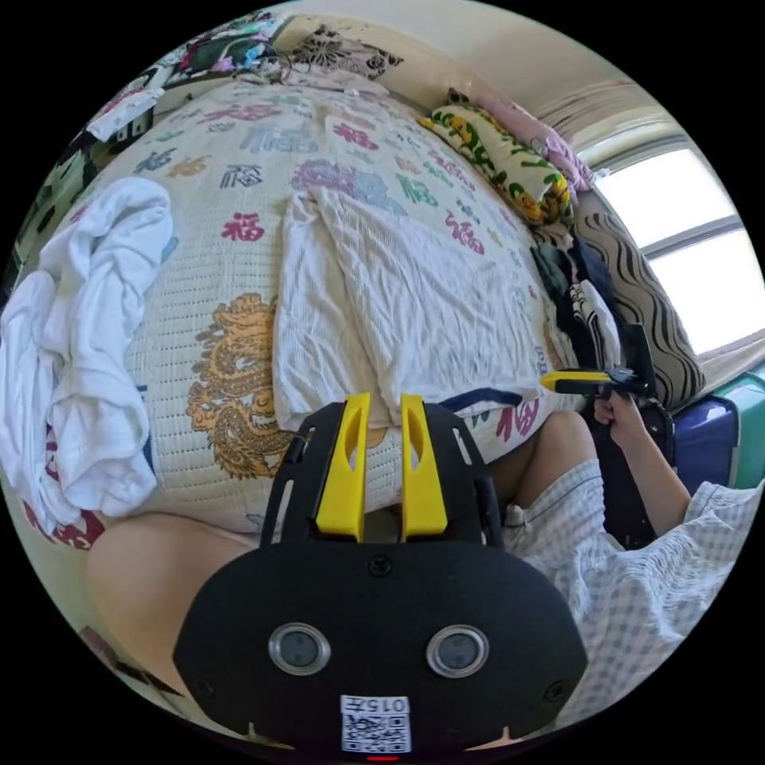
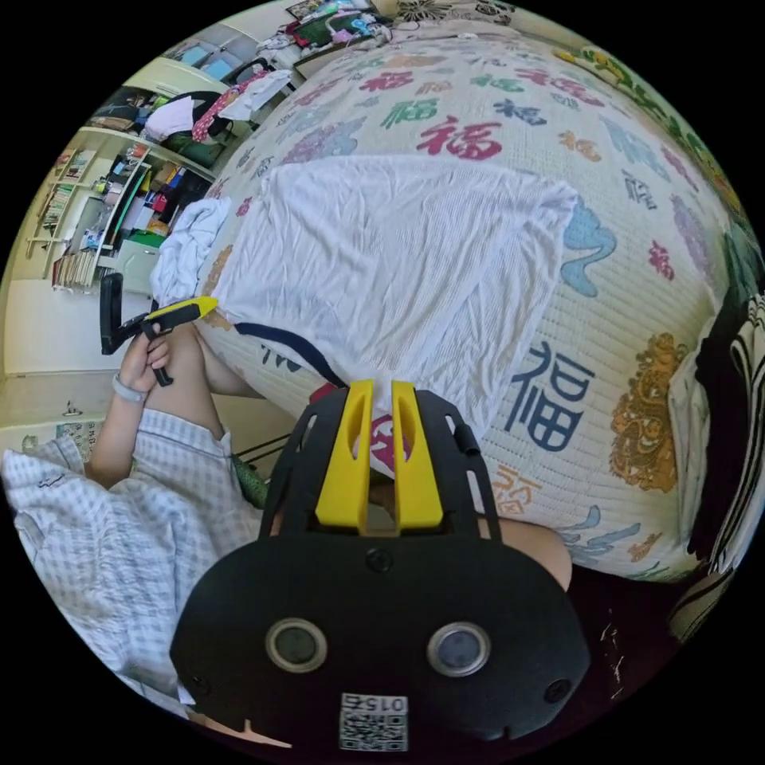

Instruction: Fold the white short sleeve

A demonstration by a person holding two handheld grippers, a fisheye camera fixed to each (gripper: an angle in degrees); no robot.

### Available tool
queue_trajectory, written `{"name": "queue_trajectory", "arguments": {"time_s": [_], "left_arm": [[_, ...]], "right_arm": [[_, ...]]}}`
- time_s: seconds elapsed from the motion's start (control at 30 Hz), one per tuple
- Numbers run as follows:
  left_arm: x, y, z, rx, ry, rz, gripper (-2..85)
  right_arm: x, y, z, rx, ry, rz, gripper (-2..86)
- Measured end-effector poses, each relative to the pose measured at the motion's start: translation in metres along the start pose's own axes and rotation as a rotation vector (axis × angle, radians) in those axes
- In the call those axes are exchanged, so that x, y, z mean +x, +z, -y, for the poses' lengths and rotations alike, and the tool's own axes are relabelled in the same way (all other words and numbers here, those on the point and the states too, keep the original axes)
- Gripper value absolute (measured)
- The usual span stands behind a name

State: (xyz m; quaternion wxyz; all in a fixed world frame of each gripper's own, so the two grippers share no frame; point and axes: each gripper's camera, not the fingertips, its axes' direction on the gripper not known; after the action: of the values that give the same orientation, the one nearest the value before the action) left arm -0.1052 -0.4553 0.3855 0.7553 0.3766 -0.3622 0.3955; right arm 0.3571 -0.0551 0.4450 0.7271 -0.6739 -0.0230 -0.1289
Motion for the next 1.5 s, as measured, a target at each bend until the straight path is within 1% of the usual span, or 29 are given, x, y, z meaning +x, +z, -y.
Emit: {"name": "queue_trajectory", "arguments": {"time_s": [0.03, 0.1, 0.17, 0.2, 0.23, 0.27, 0.3, 0.33, 0.37, 0.43, 0.47, 0.53, 0.6, 0.67, 0.77, 0.87, 0.97, 1.0, 1.03, 1.13, 1.27, 1.33, 1.43, 1.5], "left_arm": [[0.002, -0.012, -0.001, 0.045, 0.006, -0.027, 6.3], [0.01, -0.018, 0.004, 0.07, 0.032, -0.074, 6.1], [0.018, -0.008, 0.014, 0.014, 0.061, -0.088, 5.9], [0.018, 0.002, 0.019, -0.038, 0.059, -0.063, 5.6], [0.012, 0.011, 0.022, -0.083, 0.029, -0.011, 4.5], [0.008, 0.012, 0.022, -0.092, 0.013, 0.001, 3.9], [-0.005, 0.006, 0.021, -0.068, -0.035, -0.027, 3.6], [-0.019, -0.002, 0.019, -0.053, -0.098, -0.092, 4.2], [-0.025, -0.007, 0.017, -0.043, -0.122, -0.126, 4.8], [-0.042, -0.046, -0.005, 0.074, -0.221, -0.194, 7.5], [-0.044, -0.058, -0.012, 0.114, -0.245, -0.195, 7.9], [-0.054, -0.1, -0.045, 0.291, -0.394, -0.09, 8.9], [-0.063, -0.111, -0.067, 0.382, -0.508, -0.016, 9.4], [-0.073, -0.111, -0.073, 0.386, -0.572, 0.041, 9.9], [-0.084, -0.106, -0.064, 0.354, -0.579, 0.027, 10.6], [-0.08, -0.101, -0.059, 0.343, -0.528, 0.058, 10.0], [-0.078, -0.102, -0.059, 0.334, -0.511, 0.051, 8.9], [-0.079, -0.101, -0.064, 0.341, -0.517, 0.022, 8.3], [-0.079, -0.099, -0.069, 0.348, -0.524, -0.006, 7.7], [-0.076, -0.095, -0.077, 0.346, -0.529, -0.015, 5.4], [-0.082, -0.089, -0.087, 0.346, -0.587, -0.065, 1.5], [-0.08, -0.086, -0.092, 0.351, -0.592, -0.085, 0.5], [-0.07, -0.085, -0.102, 0.373, -0.58, -0.098, 0.0], [-0.061, -0.085, -0.11, 0.391, -0.564, -0.114, -0.1]], "right_arm": [[-0.009, 0.0, 0.008, 0.025, -0.015, 0.003, 4.4], [-0.021, 0.009, 0.023, 0.01, -0.032, 0.028, 4.2], [-0.032, 0.027, 0.041, -0.056, -0.041, 0.051, 4.0], [-0.037, 0.042, 0.051, -0.115, -0.036, 0.028, 4.0], [-0.041, 0.057, 0.059, -0.174, -0.029, -0.004, 3.9], [-0.043, 0.062, 0.063, -0.186, -0.024, -0.017, 3.9], [-0.047, 0.065, 0.071, -0.202, -0.016, -0.018, 3.9], [-0.054, 0.064, 0.081, -0.236, -0.027, -0.009, 4.2], [-0.058, 0.062, 0.086, -0.243, -0.033, -0.008, 4.4], [-0.081, 0.047, 0.109, -0.226, -0.087, 0.012, 4.5], [-0.088, 0.042, 0.116, -0.211, -0.105, 0.017, 4.5], [-0.116, 0.026, 0.149, -0.155, -0.175, 0.043, 4.8], [-0.14, 0.022, 0.18, -0.141, -0.234, 0.045, 5.3], [-0.165, 0.024, 0.211, -0.145, -0.282, 0.004, 5.8], [-0.211, 0.031, 0.259, -0.137, -0.383, -0.071, 6.1], [-0.249, 0.047, 0.302, -0.144, -0.445, -0.163, 6.7], [-0.278, 0.07, 0.341, -0.2, -0.476, -0.19, 7.6], [-0.287, 0.08, 0.354, -0.225, -0.483, -0.214, 7.8], [-0.296, 0.089, 0.366, -0.254, -0.494, -0.251, 8.0], [-0.313, 0.112, 0.389, -0.315, -0.52, -0.36, 8.0], [-0.324, 0.134, 0.404, -0.385, -0.501, -0.49, 5.5], [-0.33, 0.14, 0.405, -0.407, -0.539, -0.559, 3.9], [-0.331, 0.131, 0.403, -0.397, -0.566, -0.582, 1.7], [-0.324, 0.115, 0.399, -0.356, -0.557, -0.55, 1.0]]}}
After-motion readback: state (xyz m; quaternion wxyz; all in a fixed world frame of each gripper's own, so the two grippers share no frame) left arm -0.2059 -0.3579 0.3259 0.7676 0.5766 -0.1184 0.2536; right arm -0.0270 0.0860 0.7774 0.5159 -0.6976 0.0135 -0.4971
